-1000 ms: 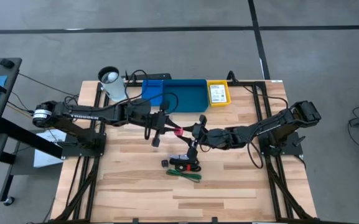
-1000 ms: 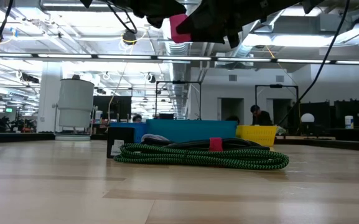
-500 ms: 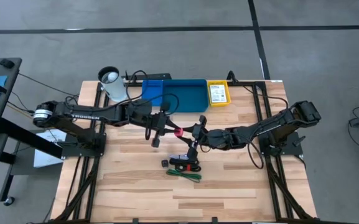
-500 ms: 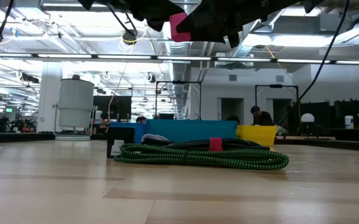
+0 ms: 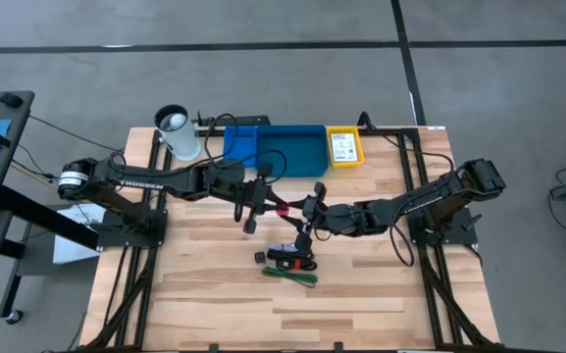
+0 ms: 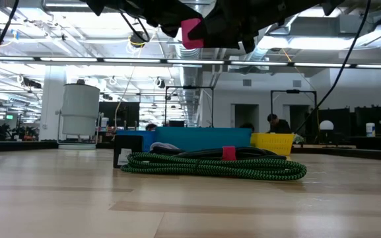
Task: Pick and place items into bin
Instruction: Put the pink charger adapter into the blue bin
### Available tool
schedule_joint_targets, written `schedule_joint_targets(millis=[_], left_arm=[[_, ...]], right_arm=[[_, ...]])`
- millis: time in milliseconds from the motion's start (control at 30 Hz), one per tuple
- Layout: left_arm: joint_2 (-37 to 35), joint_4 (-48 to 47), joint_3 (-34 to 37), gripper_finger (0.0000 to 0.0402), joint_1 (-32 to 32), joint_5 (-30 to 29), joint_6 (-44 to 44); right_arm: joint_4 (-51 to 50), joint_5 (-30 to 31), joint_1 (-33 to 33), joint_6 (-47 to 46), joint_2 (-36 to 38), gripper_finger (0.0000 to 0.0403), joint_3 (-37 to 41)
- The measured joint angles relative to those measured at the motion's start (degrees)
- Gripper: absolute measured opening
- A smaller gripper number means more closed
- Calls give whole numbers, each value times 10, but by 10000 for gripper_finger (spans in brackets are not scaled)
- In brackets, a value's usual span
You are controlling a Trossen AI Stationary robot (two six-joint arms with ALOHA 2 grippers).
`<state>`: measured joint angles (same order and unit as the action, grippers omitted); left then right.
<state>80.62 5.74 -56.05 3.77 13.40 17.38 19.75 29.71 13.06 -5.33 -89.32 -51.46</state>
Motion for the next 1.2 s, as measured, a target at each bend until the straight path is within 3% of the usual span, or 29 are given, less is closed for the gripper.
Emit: schedule_joint_targets(millis=[500, 867, 1200], left_arm=[[-4, -12, -5, 6, 0, -4, 0], [-8, -71, -35, 5, 7, -6, 21], [-7, -69, -35, 4, 8, -9, 25]], right_arm=[[4, -15, -9, 0, 0, 141, 0], [33, -12, -13, 0, 2, 187, -3], [29, -10, -20, 6, 2, 233, -3]])
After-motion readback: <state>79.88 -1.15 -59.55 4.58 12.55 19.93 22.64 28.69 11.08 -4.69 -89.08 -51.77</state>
